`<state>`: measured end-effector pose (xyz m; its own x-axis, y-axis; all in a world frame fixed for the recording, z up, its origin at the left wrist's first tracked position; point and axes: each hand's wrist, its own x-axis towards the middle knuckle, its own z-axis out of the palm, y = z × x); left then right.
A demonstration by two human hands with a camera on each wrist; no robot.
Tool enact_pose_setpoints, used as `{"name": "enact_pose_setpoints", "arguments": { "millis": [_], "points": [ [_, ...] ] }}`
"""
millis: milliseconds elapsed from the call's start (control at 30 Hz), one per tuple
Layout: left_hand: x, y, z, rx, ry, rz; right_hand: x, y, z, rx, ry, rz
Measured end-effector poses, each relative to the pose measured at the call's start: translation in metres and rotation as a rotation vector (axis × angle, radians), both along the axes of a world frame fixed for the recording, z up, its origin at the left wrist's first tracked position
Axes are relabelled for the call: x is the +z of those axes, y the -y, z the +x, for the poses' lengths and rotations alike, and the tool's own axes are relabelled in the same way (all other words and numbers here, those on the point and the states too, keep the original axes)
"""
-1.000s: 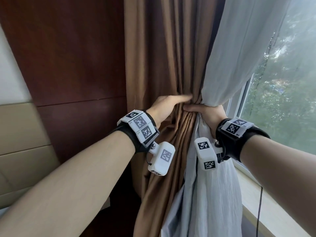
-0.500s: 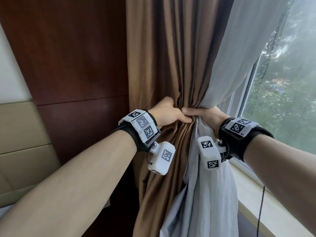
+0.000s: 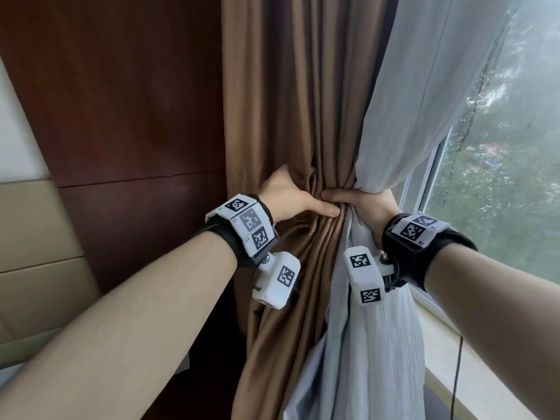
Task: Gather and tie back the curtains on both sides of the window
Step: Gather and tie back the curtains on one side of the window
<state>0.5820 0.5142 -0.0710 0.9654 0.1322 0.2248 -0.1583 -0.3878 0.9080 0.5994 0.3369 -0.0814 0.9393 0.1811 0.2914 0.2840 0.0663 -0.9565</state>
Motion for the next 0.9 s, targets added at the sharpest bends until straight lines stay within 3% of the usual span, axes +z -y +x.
{"name": "enact_pose_setpoints", "arguments": {
  "millis": [67, 167, 333, 433, 633, 800, 900],
  "points": [
    [0.0, -0.002, 0.0, -0.096, -0.094, -0.046, 0.002, -0.001, -0.005, 0.059, -0.014, 0.023],
    [0.001, 0.0, -0.007, -0.29, -0.409, -0.144, 0.003, 0.001, -0.009, 0.176, -0.039, 0.021],
    [-0.001, 0.008, -0.008, -0.442, -0.465, -0.222, 0.003, 0.007, -0.009, 0.249, -0.064, 0.012],
    [0.0, 0.009, -0.01, -0.417, -0.422, -0.204, 0.004, 0.008, -0.011, 0.239, -0.063, 0.025],
    [-0.013, 0.008, 0.0, -0.086, -0.009, -0.142, -0.001, 0.0, -0.002, 0.075, -0.044, 0.05],
    [-0.01, 0.006, -0.01, 0.01, 0.046, -0.054, -0.003, -0.009, 0.005, -0.039, -0.002, 0.014],
    [-0.007, 0.008, -0.018, -0.064, 0.013, -0.097, -0.002, -0.011, 0.003, -0.057, -0.011, 0.009]
  ]
}}
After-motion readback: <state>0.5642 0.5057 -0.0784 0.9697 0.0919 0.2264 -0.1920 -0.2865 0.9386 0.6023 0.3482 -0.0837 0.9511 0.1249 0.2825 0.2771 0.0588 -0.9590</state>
